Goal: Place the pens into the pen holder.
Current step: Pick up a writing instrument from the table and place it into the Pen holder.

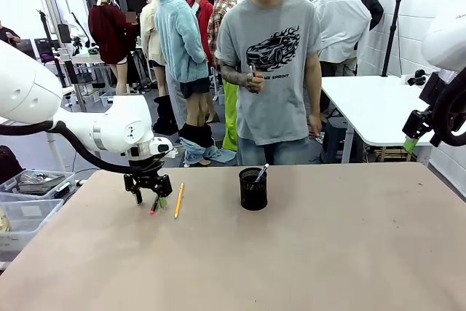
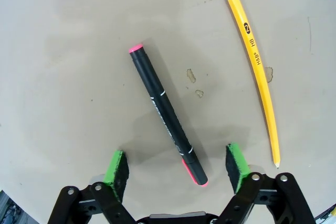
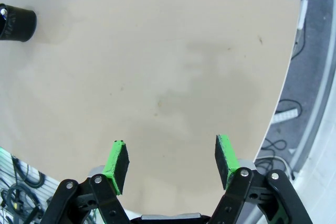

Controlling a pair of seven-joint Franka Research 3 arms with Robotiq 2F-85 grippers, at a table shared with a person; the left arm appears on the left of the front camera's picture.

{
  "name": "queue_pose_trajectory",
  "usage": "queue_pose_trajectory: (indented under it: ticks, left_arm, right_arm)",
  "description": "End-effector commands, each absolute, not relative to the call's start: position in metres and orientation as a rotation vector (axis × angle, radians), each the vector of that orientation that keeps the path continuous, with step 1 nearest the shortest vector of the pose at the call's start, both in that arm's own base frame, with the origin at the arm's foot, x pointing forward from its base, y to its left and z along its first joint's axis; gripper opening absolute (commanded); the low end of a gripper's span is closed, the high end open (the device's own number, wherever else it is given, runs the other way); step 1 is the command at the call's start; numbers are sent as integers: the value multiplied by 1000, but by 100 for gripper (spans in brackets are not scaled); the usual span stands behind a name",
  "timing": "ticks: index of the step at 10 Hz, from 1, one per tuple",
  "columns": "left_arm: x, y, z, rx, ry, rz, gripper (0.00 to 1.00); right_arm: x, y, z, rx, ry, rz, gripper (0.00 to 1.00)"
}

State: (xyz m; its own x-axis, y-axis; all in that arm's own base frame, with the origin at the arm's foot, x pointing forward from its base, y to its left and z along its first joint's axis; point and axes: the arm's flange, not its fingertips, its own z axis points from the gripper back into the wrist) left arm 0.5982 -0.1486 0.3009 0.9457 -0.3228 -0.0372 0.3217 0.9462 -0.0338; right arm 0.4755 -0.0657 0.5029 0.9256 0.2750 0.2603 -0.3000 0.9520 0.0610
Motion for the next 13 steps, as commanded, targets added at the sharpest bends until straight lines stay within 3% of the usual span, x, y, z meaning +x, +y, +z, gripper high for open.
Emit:
queue_pose_trajectory:
  ticks: [1, 4, 5, 10, 13]
  left_arm:
    - [603, -152, 305, -45, 43, -347, 70]
    - [604, -153, 299, -46, 45, -345, 11]
    - [604, -153, 298, -43, 48, -345, 0]
    - [605, -151, 297, -28, 60, -373, 0]
    - [595, -139, 332, -117, -29, -460, 0]
  right_arm:
    - [476, -67, 502, 106, -269, 311, 83]
    - [476, -67, 502, 106, -269, 311, 83]
    - [476, -67, 502, 106, -269, 311, 83]
    - [476, -67, 502, 106, -269, 311, 83]
    - [476, -67, 502, 106, -269, 311, 83]
